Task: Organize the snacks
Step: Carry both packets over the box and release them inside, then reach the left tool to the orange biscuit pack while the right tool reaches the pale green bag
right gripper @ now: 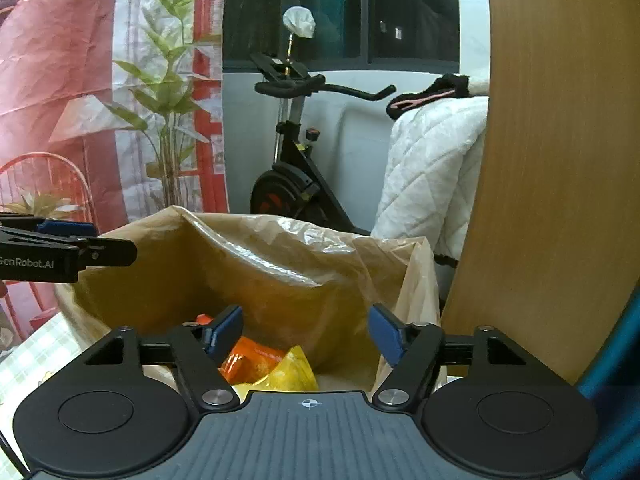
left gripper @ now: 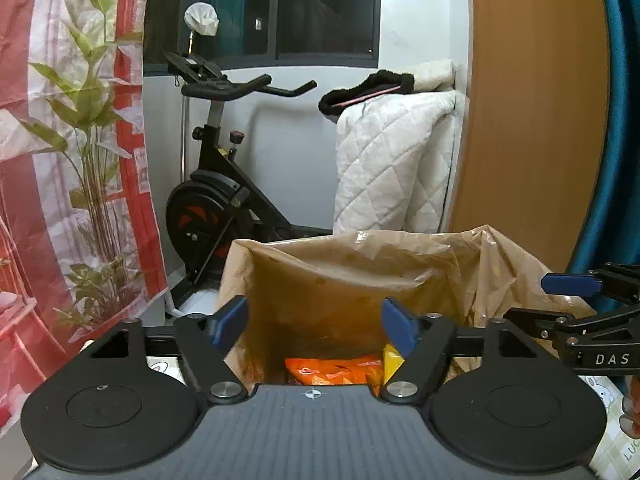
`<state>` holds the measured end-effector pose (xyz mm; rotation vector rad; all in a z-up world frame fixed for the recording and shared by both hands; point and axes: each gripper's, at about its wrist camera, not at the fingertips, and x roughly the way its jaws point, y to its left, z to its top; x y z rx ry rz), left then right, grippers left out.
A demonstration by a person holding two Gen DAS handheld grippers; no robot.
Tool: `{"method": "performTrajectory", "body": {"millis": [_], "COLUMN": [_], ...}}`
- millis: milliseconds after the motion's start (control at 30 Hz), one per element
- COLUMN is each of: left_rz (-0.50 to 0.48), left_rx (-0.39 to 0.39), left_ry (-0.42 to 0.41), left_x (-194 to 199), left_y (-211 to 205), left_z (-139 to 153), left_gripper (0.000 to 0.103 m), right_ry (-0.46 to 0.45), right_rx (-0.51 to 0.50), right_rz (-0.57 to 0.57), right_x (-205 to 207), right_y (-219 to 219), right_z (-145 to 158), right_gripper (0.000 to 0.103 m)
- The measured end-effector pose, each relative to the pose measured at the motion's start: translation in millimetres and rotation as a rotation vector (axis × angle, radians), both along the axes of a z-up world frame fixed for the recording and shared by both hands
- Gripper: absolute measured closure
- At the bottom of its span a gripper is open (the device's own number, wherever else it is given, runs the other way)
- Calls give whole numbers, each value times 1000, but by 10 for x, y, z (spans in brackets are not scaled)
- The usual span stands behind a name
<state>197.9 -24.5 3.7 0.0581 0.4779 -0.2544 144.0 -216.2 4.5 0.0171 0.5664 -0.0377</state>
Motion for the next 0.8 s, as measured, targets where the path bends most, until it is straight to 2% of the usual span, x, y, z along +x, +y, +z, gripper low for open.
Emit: {"method": "performTrajectory", "body": {"millis": [267, 433, 567, 667, 800], "left_rz": [31, 50, 62, 57, 108], "left_rx": [-27, -35, -24, -6, -12], "left_ry": [-10, 9, 27, 11, 7], "left_x": [-383, -641, -892, -1111, -1310], "left_y": [171, 268, 354, 416, 462], "left_z": [169, 125, 46, 20, -37], "left_gripper": [25, 25, 25, 25, 25], "right_ry": [-8, -15, -13, -37, -51], "right_rx": [18, 39, 1, 46, 98], "right_rz": [22, 52, 64, 62, 41], "right_x": [-403, -668, -837, -961, -1088], "right_y": [150, 231, 339, 389, 438], "right_z": [124, 146, 90, 47, -16], "right_gripper": [35, 35, 35, 35, 35]}}
